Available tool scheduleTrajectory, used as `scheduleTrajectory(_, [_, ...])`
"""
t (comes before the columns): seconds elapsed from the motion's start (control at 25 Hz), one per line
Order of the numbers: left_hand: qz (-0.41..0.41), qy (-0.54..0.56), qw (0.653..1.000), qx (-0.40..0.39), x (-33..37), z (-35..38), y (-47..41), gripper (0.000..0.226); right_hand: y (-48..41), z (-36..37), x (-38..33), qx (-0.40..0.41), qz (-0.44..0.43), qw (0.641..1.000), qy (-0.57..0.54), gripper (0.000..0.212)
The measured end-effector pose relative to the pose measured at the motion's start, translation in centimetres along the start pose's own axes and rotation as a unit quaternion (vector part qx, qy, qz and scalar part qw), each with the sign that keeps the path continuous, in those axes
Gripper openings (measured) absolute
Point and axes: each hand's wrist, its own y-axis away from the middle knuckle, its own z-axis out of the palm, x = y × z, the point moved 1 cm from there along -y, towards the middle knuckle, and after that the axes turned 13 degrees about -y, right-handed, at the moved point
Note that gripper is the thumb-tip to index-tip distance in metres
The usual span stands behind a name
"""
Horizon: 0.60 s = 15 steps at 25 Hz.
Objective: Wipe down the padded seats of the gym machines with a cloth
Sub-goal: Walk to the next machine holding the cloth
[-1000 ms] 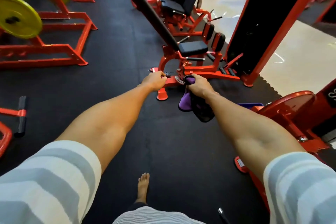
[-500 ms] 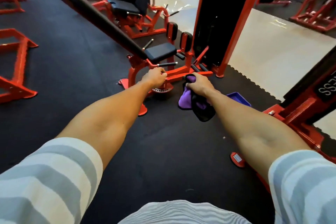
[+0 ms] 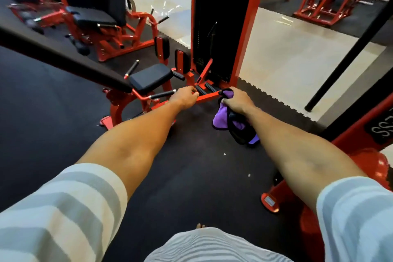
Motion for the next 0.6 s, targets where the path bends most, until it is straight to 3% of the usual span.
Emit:
scheduleTrajectory(0.44, [0.050, -0.002, 0.996, -0.075, 5.3, 4.6, -19.4, 0.034, -15.7, -3.1, 6.0, 0.029, 0.093, 0.995, -0.006, 0.040])
scheduleTrajectory(0.6, [0.105, -0.012, 0.989, -0.107, 8.0, 7.3, -26.7, 0.034, -21.5, -4.8, 8.2, 0.059, 0.152, 0.987, -0.014, 0.040])
